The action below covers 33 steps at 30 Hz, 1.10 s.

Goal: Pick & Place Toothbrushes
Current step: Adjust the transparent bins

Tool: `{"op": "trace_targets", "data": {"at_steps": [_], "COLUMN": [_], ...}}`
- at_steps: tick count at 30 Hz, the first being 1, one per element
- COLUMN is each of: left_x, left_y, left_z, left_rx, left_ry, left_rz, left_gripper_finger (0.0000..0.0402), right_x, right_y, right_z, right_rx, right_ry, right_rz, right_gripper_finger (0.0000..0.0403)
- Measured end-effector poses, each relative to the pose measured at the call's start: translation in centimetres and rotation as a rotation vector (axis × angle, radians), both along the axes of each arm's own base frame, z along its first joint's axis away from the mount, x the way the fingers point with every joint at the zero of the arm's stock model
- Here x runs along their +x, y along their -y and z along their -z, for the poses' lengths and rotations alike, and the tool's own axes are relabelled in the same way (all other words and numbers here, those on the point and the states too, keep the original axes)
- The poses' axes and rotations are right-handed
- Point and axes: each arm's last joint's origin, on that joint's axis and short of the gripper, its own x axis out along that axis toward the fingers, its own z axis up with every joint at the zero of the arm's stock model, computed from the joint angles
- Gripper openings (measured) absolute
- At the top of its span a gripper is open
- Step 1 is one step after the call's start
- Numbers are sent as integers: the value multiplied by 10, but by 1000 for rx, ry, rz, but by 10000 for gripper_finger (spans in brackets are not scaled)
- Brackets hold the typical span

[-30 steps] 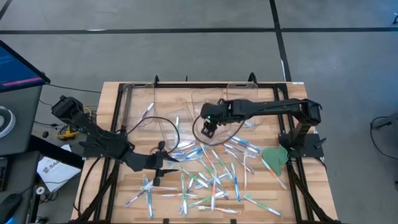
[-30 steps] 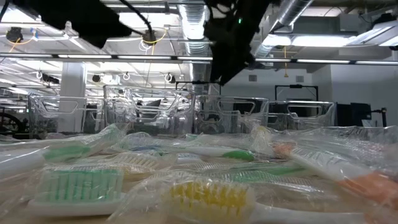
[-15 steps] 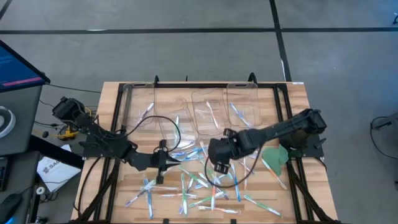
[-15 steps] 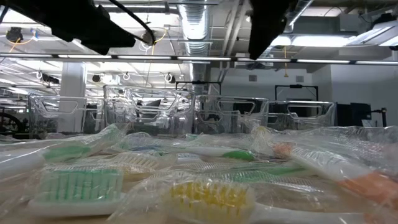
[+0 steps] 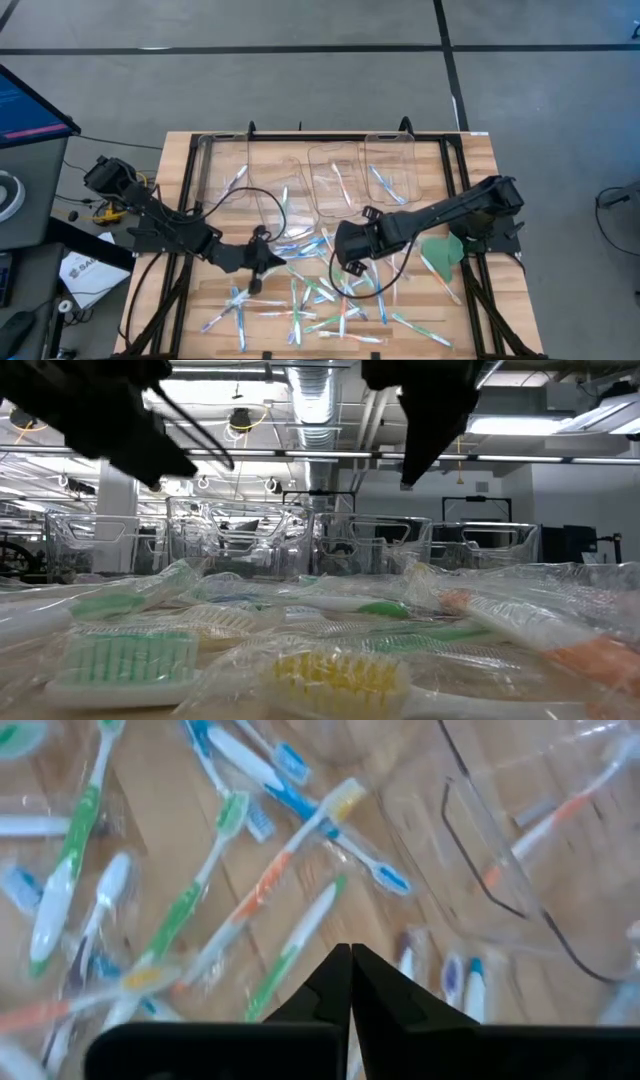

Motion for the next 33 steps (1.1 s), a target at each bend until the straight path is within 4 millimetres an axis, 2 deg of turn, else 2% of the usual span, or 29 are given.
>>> {"op": "trace_targets", "data": {"at_steps": [10, 14, 16, 18, 20, 22, 24, 33], "left_x": [0, 3, 4, 4, 3, 3, 3, 7], "left_y": [-13, -20, -24, -28, -34, -41, -47, -69], "left_z": [8, 8, 9, 11, 15, 18, 20, 21], "left_rx": [2, 0, 2, 5, -3, -1, 2, 34], "left_ry": [-3, -6, -10, -18, -30, -40, -43, -56], "left_rz": [-68, -96, -111, -130, -160, -189, -216, -300], "left_gripper_finger": [1, 1, 1, 1, 1, 1, 1, 1], "right_x": [7, 14, 23, 22, 33, 31, 40, 43], "right_y": [5, 9, 12, 16, 21, 29, 37, 69], "right_z": [13, 29, 36, 42, 50, 57, 57, 55], "right_rx": [17, -2, -3, -17, -18, -34, -30, -77], "right_ry": [-7, -56, -35, -83, -66, -126, -73, -84], "right_rz": [-3, -23, -35, -32, -31, -28, -27, 25], "right_gripper_finger": [1, 1, 1, 1, 0, 0, 0, 0]}}
